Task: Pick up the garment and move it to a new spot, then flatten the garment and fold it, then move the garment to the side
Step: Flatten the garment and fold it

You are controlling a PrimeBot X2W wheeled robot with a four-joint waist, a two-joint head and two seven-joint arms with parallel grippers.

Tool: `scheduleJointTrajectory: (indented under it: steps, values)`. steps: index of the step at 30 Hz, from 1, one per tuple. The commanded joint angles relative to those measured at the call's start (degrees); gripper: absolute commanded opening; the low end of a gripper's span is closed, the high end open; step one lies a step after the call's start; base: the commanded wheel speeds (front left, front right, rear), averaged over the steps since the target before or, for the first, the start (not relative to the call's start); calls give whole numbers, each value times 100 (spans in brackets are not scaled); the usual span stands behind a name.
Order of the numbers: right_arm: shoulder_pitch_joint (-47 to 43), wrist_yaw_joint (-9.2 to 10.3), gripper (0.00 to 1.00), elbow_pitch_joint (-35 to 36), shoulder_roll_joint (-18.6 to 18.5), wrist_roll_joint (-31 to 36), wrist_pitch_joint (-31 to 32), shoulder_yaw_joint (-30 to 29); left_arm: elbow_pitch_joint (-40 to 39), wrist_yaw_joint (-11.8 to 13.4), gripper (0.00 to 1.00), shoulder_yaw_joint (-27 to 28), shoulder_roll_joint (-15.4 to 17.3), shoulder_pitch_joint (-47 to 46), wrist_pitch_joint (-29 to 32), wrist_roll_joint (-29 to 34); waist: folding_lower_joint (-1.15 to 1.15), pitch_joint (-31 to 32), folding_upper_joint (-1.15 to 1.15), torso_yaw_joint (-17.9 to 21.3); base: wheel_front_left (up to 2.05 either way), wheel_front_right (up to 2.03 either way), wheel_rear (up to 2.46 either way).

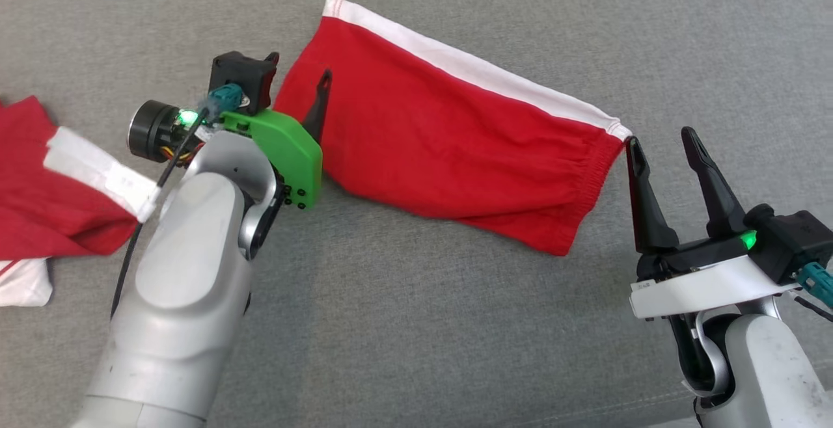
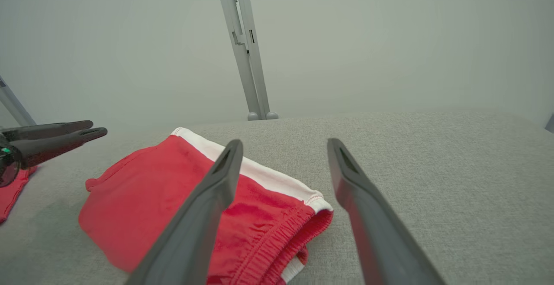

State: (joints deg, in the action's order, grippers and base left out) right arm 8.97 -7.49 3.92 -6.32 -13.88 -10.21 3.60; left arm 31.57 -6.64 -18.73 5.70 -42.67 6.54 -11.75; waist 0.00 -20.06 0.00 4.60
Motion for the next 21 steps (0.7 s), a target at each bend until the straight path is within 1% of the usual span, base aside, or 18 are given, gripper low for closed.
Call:
scheduleJointTrajectory:
  steps: [1, 4, 8, 11, 12, 13, 14, 17, 19, 21]
  values:
    - [85, 0, 100, -33, 15, -27, -49, 19, 246, -29, 100, -36, 63, -204, 127, -73, 0, -227, 0, 261, 0, 0, 0]
    - [121, 0, 100, -116, 56, -67, -104, 89, 953, -67, 100, -125, 157, -537, 413, -164, 0, -338, 0, 387, 0, 0, 0]
    - [178, 0, 100, -237, 70, -118, -168, 148, 1697, -71, 100, -255, 259, -867, 700, -115, 0, -391, 0, 471, 0, 0, 0]
    - [203, 0, 100, -320, 72, -139, -205, 170, 2177, -74, 100, -335, 257, -959, 969, -144, 0, -397, 0, 499, 0, 0, 0]
    - [208, 0, 100, -340, 69, -153, -208, 165, 2261, -78, 68, -374, 227, -984, 949, -165, 0, -396, 0, 497, 0, 0, 0]
    - [216, 0, 100, -353, 68, -167, -218, 158, 2321, -80, 10, -415, 219, -1018, 942, -162, 0, -397, 0, 493, 0, 0, 0]
    - [224, 0, 100, -368, 65, -181, -225, 149, 2451, -83, 0, -464, 199, -1012, 1056, -204, 0, -391, 0, 485, 0, 0, 0]
    - [247, 0, 100, -361, 51, -191, -252, 168, 2661, -78, 0, -590, 209, -990, 1130, -268, 0, -362, 0, 466, 0, 0, 0]
    - [262, 0, 100, -339, 44, -171, -255, 179, 2631, -80, 0, -761, 170, -925, 992, -315, 0, -337, 0, 464, 0, 0, 0]
    - [254, 0, 100, -311, 21, -157, -252, 165, 2564, -83, 0, -799, 197, -823, 763, -378, 0, -308, 0, 443, 0, 0, 0]
